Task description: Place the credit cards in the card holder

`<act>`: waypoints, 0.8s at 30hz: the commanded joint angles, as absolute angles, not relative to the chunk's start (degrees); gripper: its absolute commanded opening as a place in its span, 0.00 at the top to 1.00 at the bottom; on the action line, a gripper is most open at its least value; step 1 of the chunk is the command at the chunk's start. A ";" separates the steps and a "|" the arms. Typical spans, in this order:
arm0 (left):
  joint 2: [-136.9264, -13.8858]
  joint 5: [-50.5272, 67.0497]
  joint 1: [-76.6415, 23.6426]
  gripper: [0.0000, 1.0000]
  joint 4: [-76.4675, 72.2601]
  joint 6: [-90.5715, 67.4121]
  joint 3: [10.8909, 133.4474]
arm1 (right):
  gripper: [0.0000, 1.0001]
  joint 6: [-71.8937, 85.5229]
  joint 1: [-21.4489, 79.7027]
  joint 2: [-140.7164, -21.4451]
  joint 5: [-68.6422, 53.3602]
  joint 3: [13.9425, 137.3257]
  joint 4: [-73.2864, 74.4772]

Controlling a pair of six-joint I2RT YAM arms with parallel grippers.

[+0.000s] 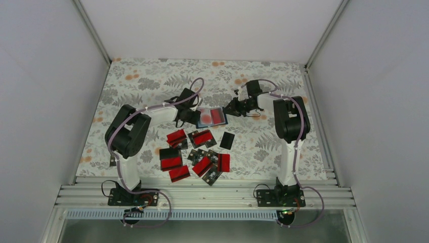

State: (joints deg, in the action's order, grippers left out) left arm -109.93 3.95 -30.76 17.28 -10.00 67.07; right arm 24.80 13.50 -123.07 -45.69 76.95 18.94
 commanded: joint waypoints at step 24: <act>-107.49 3.14 -31.11 0.87 15.33 -10.63 60.10 | 0.83 23.09 13.92 -122.98 -42.65 75.98 21.75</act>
